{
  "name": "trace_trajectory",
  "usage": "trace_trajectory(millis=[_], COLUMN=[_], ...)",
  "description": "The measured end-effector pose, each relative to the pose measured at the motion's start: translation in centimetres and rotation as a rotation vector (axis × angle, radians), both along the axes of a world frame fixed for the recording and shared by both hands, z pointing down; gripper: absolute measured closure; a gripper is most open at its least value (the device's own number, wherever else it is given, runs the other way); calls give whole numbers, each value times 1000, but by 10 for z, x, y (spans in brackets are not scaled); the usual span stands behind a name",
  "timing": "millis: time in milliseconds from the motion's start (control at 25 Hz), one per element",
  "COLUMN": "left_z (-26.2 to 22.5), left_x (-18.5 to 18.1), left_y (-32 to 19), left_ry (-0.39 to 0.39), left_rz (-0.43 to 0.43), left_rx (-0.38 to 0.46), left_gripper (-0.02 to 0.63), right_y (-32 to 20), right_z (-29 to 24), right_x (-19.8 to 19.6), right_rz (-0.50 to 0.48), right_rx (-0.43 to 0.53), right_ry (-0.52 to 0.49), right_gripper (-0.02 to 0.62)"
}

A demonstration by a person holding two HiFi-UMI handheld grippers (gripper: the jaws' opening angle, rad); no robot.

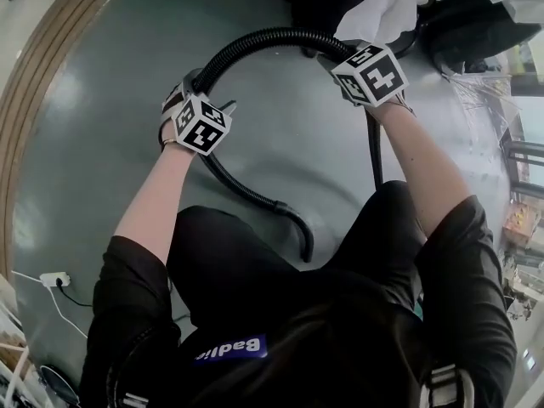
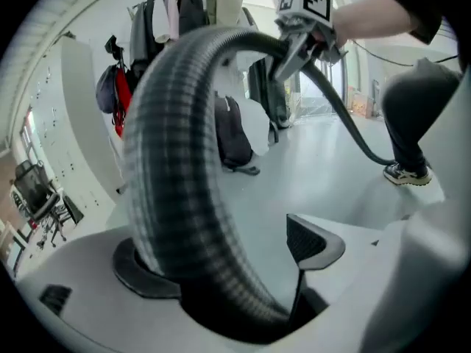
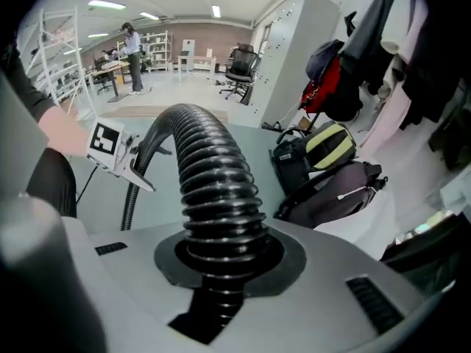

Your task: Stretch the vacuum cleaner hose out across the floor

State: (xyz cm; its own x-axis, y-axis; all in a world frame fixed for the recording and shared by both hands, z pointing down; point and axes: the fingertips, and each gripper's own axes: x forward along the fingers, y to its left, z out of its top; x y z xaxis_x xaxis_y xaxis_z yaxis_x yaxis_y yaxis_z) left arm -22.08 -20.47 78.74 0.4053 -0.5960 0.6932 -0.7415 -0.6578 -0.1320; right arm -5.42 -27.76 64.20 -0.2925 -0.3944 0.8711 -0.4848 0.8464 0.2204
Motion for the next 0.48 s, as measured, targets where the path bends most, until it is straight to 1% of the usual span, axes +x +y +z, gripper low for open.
trace_trajectory(millis=[80, 120, 160, 200, 280, 360, 400, 480], left_z=[37, 48, 52, 51, 46, 45, 45, 39], left_x=[-14, -21, -29, -38, -54, -69, -76, -88], left_y=[21, 30, 34, 35, 26, 14, 7, -11], left_ry=[6, 9, 12, 18, 28, -17, -56, -150], left_rz=[-4, 0, 2, 5, 21, 48, 59, 82], left_rx=[-100, -138, -153, -155, -163, -175, -176, -160], left_gripper=[164, 170, 253, 319, 357, 365, 367, 373], right_y=[-6, -7, -7, -7, -9, -12, -11, -7], right_z=[-9, -13, -18, -22, -26, -19, -11, 17], right_x=[9, 12, 13, 11, 8, 10, 15, 34], right_rz=[53, 61, 51, 26, -31, -83, -108, -143], right_rx=[-22, -37, -50, -57, -60, -88, -123, -225], right_ry=[6, 13, 25, 44, 89, 131, 145, 148], right_gripper=[517, 517, 515, 514, 514, 512, 512, 508])
